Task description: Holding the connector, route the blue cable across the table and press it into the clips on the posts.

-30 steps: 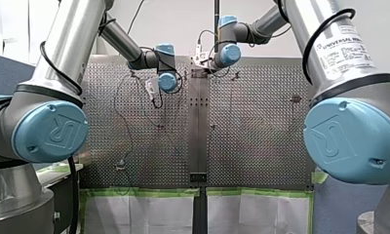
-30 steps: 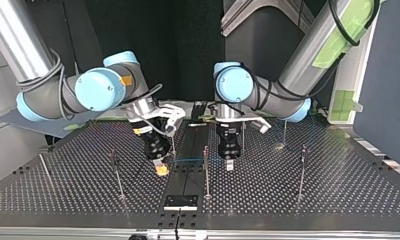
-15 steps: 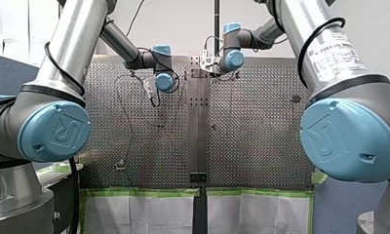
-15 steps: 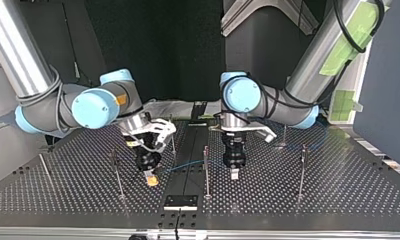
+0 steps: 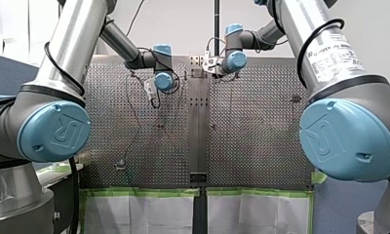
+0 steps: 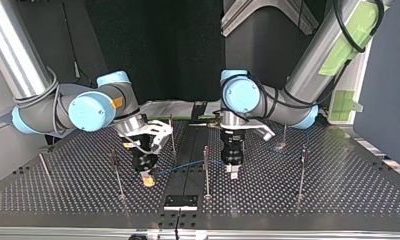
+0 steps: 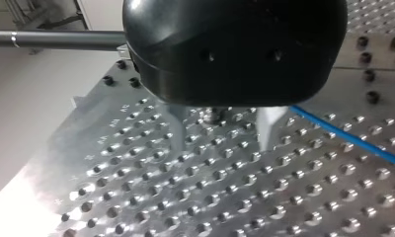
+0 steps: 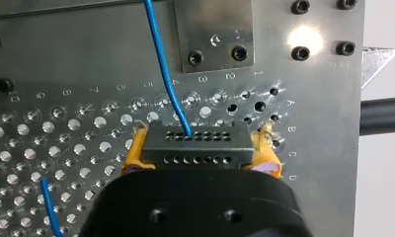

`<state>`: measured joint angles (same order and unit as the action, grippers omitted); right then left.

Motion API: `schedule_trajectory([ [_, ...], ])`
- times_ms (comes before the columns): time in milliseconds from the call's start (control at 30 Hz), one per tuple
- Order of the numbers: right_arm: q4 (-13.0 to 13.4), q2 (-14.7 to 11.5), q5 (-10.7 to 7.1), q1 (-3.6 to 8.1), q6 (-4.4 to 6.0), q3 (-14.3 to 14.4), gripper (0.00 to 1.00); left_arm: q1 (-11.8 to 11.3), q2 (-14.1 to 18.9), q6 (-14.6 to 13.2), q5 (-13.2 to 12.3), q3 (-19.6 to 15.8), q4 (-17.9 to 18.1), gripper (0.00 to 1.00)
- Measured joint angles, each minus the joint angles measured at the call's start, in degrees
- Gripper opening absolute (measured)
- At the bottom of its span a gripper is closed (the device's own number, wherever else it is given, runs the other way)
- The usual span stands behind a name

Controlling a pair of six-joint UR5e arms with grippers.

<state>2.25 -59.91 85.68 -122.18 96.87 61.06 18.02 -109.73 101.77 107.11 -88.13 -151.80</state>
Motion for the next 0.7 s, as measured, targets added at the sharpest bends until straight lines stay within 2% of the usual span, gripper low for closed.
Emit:
schedule_trajectory([
  [333, -0.22, 0.00, -0.06, 0.03, 0.00, 0.00, 0.00, 0.72, 0.78, 0.10, 0.51, -0.01, -4.55, 1.00],
  [700, -0.69, 0.00, -0.07, 0.04, 0.00, 0.00, 0.00, 2.81, 3.62, 0.92, 1.08, -0.27, -10.09, 1.00],
])
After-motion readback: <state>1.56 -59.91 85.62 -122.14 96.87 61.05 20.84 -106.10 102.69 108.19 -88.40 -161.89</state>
